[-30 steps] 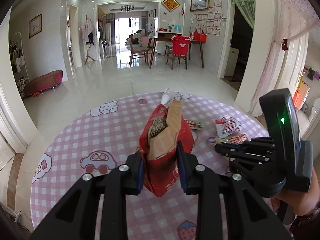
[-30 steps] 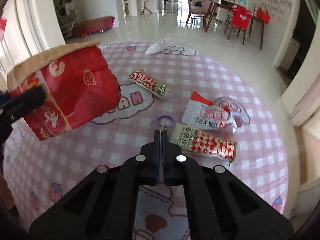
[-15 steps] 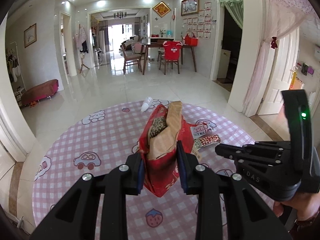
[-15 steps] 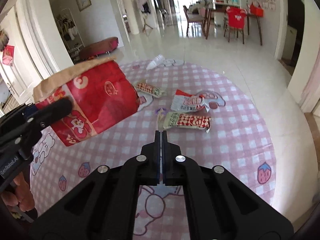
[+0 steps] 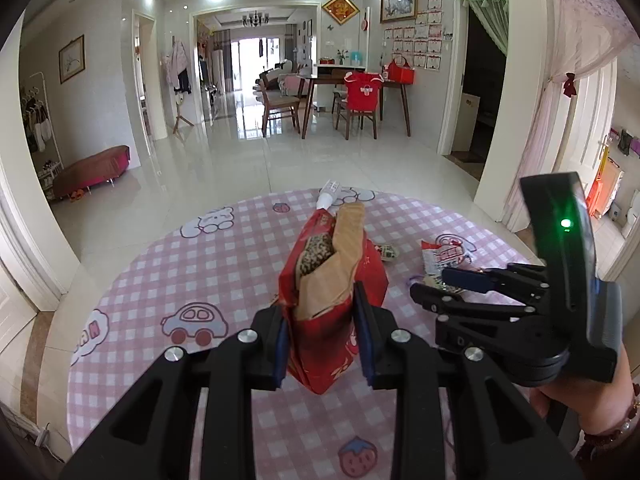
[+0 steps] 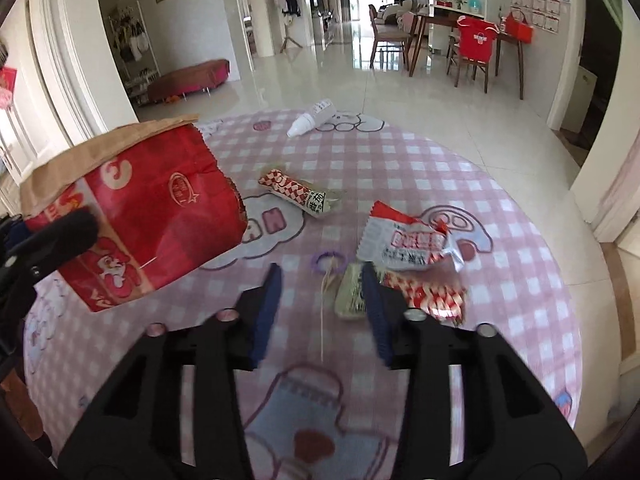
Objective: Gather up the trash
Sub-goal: 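Grasp the purple-looped tag with the right tool while the left tool holds the red bag, then carry the red bag and tag over the bucket and open both tools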
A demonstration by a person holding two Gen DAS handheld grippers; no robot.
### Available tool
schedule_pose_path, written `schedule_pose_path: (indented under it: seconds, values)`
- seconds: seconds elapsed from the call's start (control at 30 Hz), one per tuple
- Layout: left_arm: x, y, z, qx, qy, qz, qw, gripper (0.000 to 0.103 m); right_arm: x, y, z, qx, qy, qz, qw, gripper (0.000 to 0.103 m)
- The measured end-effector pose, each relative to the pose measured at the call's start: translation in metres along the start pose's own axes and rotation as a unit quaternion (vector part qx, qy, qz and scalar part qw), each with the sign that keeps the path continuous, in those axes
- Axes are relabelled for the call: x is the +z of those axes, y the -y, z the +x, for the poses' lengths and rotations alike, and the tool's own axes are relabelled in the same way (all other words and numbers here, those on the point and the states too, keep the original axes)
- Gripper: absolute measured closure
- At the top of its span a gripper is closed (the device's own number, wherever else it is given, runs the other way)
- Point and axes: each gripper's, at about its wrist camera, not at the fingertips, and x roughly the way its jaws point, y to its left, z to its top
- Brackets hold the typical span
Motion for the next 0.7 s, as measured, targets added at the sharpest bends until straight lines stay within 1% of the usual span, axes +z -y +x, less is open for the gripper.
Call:
schedule_pose_path:
  seconds: [0.07, 0.1, 0.23, 0.33, 0.37, 0.4, 0.47, 0.57, 0.7]
  values:
    - [0.001, -0.003, 0.006, -0.003, -0.004, -0.002, 1.0, 0.076, 0.004, -0.003, 0.011, -0.01, -0.013, -0.013, 1.0, 0.076]
    - [0.001, -0.004, 0.01, -0.005, -0.007, -0.001, 1.0, 0.076, 0.004, -0.004, 0.014, -0.012, -0.018, -0.016, 1.0, 0.084]
    - [0.001, 0.002, 0.014, -0.011, -0.01, 0.003, 0.9999, 0.076, 0.004, -0.007, 0.016, -0.009, -0.018, -0.026, 0.999, 0.085]
    - [0.003, 0.007, 0.013, -0.014, -0.009, 0.004, 0.9998, 0.076, -0.001, 0.001, 0.009, 0.01, -0.011, -0.003, 1.0, 0.087]
    - [0.003, 0.009, 0.01, -0.016, -0.008, 0.005, 0.9998, 0.076, -0.003, 0.003, 0.005, 0.014, -0.008, 0.003, 1.0, 0.097]
    - [0.004, 0.011, 0.009, -0.017, -0.007, 0.006, 0.9998, 0.076, -0.005, 0.005, 0.0, 0.021, -0.006, 0.01, 1.0, 0.102]
    - [0.004, 0.019, 0.002, -0.022, -0.002, 0.012, 0.9997, 0.076, -0.008, 0.013, -0.016, 0.034, 0.004, 0.029, 0.999, 0.102]
    - [0.004, 0.029, -0.01, -0.029, 0.003, 0.017, 0.9994, 0.076, -0.016, 0.021, -0.042, 0.036, 0.022, 0.039, 0.998, 0.102]
    - [0.005, 0.057, -0.03, -0.054, 0.011, 0.025, 0.9982, 0.076, -0.03, 0.041, -0.082, 0.051, 0.05, 0.073, 0.995, 0.102]
